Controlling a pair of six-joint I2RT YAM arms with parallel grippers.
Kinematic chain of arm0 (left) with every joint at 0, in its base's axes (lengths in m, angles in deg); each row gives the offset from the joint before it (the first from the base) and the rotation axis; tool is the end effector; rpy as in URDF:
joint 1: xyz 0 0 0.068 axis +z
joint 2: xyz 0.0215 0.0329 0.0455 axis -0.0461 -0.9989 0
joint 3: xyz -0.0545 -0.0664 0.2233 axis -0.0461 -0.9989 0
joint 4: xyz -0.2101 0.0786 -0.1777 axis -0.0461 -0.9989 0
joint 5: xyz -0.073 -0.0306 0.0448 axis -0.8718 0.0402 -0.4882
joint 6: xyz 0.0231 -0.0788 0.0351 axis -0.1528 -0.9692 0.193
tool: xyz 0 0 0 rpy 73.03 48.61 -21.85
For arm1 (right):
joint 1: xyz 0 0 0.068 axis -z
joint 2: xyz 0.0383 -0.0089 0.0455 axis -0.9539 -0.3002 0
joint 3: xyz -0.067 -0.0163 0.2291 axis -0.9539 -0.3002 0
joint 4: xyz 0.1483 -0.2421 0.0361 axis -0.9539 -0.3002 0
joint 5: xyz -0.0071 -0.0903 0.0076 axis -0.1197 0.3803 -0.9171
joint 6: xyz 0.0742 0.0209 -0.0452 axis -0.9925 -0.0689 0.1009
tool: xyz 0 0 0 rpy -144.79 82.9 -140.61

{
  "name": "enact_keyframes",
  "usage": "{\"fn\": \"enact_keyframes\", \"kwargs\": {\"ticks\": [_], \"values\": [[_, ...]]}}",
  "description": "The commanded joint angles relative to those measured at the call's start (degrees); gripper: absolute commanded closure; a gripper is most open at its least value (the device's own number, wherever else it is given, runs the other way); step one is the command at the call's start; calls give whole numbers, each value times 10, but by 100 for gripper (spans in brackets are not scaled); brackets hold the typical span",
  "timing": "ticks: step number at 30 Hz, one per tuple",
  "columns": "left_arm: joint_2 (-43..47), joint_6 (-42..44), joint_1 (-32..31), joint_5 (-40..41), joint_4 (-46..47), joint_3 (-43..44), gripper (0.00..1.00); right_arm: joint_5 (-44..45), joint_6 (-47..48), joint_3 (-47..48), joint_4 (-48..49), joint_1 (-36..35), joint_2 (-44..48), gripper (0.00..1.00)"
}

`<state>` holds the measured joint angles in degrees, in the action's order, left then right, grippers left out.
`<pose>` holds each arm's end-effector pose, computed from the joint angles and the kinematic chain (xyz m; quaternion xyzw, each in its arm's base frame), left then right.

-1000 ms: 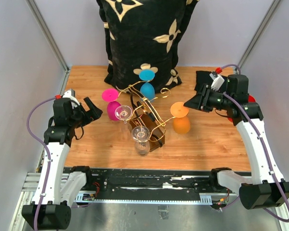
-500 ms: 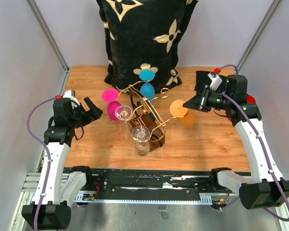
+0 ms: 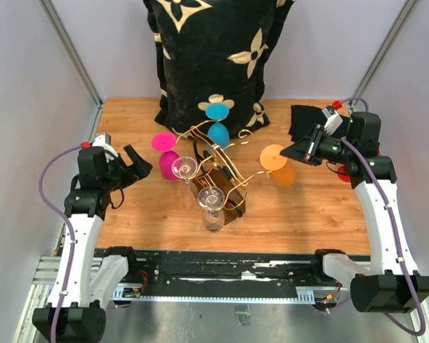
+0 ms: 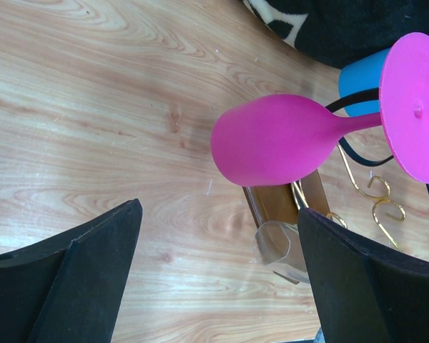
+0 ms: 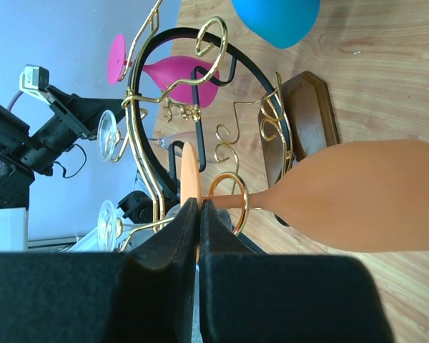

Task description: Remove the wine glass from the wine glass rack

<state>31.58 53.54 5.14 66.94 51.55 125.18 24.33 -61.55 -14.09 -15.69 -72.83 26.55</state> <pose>0.2545 -0.0032 0.2742 -0.1743 0.8566 -0.1752 0.4530 0.2852 0.0634 0.3552 0.0110 0.8009 0.4918 0.3416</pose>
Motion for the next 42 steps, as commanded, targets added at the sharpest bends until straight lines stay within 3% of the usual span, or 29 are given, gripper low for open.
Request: {"fn": "enact_keyframes", "kwargs": {"ticks": [1, 11, 21, 27, 32, 38, 42], "values": [[3, 0, 1, -15, 5, -2, 4, -32, 13, 0, -13, 14, 30, 99], [7, 2, 2, -18, 7, -11, 4, -29, -31, -53, 28, -50, 66, 99], [5, 3, 2, -18, 8, -12, 4, 0, -45, -12, 96, -87, -7, 99], [0, 11, 2, -6, 0, 0, 4, -33, -60, 13, 141, -5, -46, 99], [-4, 8, 1, -8, 8, -7, 4, -51, -21, 36, 135, 78, -86, 99], [-10, 1, 2, -23, 20, -14, 4, 61, 124, 112, 46, 79, -179, 99], [-8, -5, 1, -35, 29, -19, 4, 276, 247, 171, -6, 16, -233, 99]]}}
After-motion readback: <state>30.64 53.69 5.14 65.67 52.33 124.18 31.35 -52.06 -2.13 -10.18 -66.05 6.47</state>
